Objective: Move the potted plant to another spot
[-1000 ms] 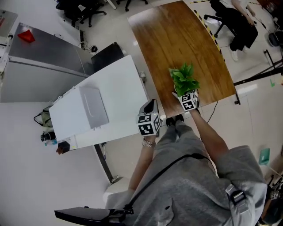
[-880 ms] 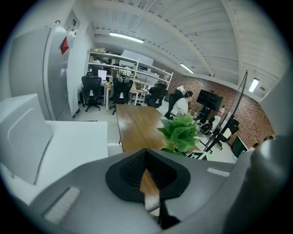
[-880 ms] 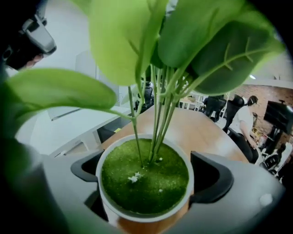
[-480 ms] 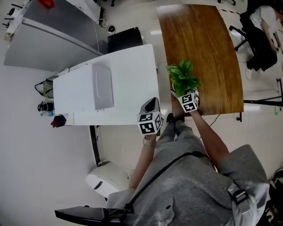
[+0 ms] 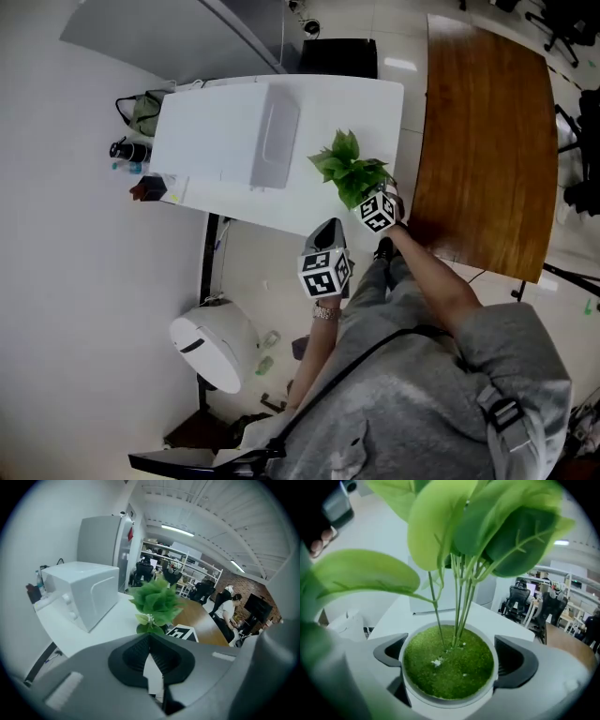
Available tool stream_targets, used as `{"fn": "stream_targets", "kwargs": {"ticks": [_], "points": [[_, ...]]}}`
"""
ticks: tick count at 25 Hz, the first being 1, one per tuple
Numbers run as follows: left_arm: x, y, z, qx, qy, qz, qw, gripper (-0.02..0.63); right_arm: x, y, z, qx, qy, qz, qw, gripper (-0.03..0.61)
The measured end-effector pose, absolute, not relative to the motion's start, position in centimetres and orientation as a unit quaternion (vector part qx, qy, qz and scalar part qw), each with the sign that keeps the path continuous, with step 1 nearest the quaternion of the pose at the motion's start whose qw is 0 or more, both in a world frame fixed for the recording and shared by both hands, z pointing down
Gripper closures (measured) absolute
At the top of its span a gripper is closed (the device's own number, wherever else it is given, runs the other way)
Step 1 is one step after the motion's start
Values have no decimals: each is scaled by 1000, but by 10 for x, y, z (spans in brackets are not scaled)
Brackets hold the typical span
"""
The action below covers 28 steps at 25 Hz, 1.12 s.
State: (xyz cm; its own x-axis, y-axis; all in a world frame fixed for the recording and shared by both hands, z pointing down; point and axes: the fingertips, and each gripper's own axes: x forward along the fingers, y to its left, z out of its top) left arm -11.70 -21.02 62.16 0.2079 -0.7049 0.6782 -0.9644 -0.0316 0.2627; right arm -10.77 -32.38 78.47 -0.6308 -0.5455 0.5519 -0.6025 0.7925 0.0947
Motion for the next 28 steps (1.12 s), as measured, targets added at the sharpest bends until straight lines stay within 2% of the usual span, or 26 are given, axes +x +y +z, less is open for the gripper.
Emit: {"fn": "stream_targets", "kwargs": {"ticks": [8,13,14,17,18,19,24,28], "points": [[-126,-201,627,692,-601,189,352,601,-102,-309,775,302,-908,44,287,-5],[-81,-211,634,730,-554,213,340,601,-28,-283,773,375,-880,74,282,0],[-70,-214,636,739,-542,218,335,601,-8,-279,771,400,-869,92,275,23],[-36,-215,640,772,-500,227,320,601,48,-259,751,476,-836,145,233,386],[-24,-213,639,784,-484,228,314,601,63,-250,742,496,-825,157,220,542],[-13,-210,637,796,-468,229,308,601,74,-241,735,513,-815,167,212,577],[29,-186,606,866,-372,211,260,601,106,-203,679,590,-772,181,153,577],[-2,-135,598,877,-360,208,243,601,80,-157,641,625,-740,207,133,577]]}}
